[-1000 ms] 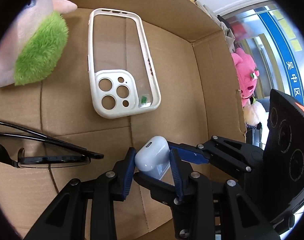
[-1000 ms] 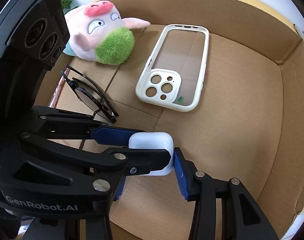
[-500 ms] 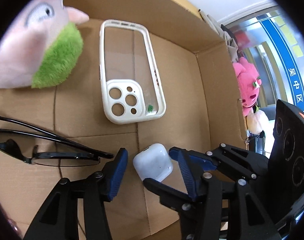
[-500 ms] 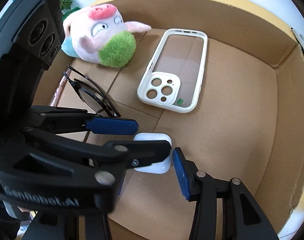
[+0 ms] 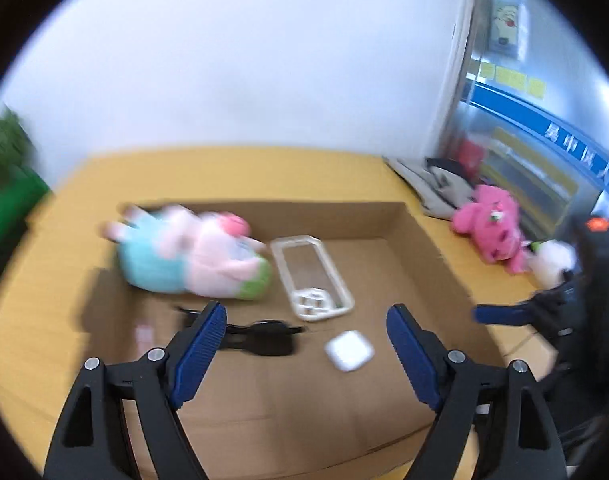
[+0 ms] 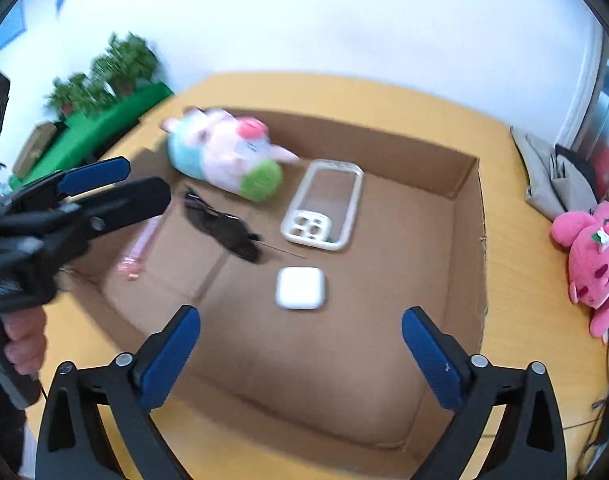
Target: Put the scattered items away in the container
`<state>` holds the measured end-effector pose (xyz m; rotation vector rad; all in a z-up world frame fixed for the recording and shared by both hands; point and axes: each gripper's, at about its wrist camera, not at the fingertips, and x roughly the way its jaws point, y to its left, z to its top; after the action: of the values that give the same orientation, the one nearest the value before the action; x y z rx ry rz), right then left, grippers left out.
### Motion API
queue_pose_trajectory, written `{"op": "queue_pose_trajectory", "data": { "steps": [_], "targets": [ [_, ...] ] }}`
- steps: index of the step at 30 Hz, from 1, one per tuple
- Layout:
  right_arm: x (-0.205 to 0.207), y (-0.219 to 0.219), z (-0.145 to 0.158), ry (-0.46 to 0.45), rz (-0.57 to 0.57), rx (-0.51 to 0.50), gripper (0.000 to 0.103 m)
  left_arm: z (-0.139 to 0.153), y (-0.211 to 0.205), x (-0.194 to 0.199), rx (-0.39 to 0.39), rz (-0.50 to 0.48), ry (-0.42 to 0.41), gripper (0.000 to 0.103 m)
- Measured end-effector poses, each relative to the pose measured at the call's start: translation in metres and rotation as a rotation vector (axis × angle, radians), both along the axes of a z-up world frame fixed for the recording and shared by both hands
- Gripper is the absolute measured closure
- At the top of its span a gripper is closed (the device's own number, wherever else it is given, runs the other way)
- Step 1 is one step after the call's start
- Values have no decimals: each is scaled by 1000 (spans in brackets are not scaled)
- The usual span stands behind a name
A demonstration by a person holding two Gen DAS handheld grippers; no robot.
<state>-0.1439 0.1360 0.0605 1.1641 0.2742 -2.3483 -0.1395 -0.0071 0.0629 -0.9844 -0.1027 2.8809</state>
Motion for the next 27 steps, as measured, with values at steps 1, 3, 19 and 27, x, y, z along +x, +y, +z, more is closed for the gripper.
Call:
{"op": "queue_pose_trajectory", "data": {
  "steps": [1, 3, 19, 27],
  "targets": [
    [9, -3, 1, 38, -3, 3, 0, 1, 0, 10, -19, 23, 13, 21],
    [28, -6, 3, 115, -43, 27, 0, 2, -2, 28, -38, 65, 26, 21],
    [96, -5, -18, 163, -133, 60, 0, -9, 11, 99, -132, 121, 21, 21],
    [102, -4, -19, 163, -136, 58, 0, -13, 10, 100, -133, 126, 4, 21]
  ]
}}
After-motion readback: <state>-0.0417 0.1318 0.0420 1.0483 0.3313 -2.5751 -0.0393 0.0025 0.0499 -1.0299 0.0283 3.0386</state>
